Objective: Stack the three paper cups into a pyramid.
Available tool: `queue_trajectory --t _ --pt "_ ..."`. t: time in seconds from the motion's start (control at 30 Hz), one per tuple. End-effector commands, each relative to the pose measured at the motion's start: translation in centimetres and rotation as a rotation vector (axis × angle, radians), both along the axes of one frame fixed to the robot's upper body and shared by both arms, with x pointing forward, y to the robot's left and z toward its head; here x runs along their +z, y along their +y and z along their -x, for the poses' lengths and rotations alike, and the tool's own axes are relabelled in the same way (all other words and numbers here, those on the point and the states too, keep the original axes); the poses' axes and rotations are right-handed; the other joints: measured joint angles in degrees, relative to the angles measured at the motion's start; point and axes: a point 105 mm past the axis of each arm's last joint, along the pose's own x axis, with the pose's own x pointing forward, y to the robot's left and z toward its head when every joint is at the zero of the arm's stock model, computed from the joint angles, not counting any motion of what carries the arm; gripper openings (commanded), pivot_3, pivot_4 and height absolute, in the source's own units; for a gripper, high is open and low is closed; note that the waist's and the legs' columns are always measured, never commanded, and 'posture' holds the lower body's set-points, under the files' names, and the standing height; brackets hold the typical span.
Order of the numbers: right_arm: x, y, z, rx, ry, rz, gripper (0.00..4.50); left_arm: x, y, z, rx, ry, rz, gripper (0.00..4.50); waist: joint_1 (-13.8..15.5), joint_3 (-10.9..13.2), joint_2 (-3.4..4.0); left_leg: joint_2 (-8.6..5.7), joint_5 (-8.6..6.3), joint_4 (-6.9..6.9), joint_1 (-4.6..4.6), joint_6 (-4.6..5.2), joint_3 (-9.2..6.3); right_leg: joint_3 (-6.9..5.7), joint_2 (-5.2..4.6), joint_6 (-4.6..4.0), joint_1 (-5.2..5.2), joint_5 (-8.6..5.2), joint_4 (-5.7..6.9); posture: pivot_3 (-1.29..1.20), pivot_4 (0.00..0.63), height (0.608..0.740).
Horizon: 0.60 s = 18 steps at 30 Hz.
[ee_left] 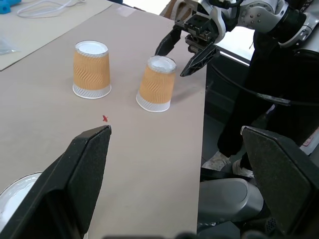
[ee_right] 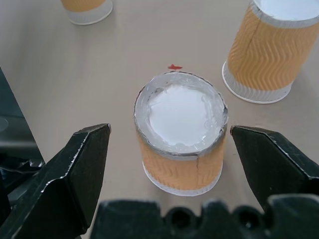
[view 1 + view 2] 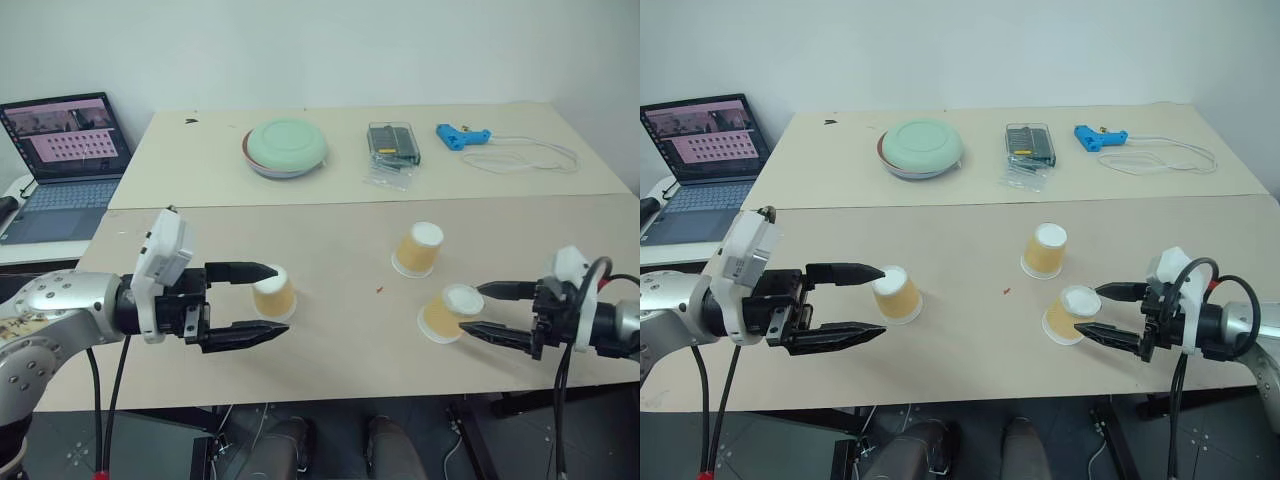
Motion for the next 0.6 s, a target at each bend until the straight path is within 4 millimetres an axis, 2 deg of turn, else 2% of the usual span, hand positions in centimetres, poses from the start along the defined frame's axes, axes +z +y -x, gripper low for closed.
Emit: queue_trajectory --t 0.03,0.6 --pt "0.7 0.9 -0.4 0.033 -0.071 0.035 4.5 1.4 -0.3 0.4 -0.017 -0.053 0.01 4.45 0.01 0.0 -0.01 0.0 0.01 0.01 -0.01 -0.01 0.0 0.0 0.01 0.01 -0.01 0.01 -0.01 0.0 0.15 0.728" --pt "0.9 1.9 -1.8 0.022 -0.115 0.053 4.5 1.4 -0.4 0.2 -0.008 -0.048 0.011 4.45 0.01 0.0 -0.01 -0.04 0.02 0.02 0.01 -0.02 0.01 0.01 0.09 -0.21 -0.01 0.18 -0.01 0.0 0.15 0.728"
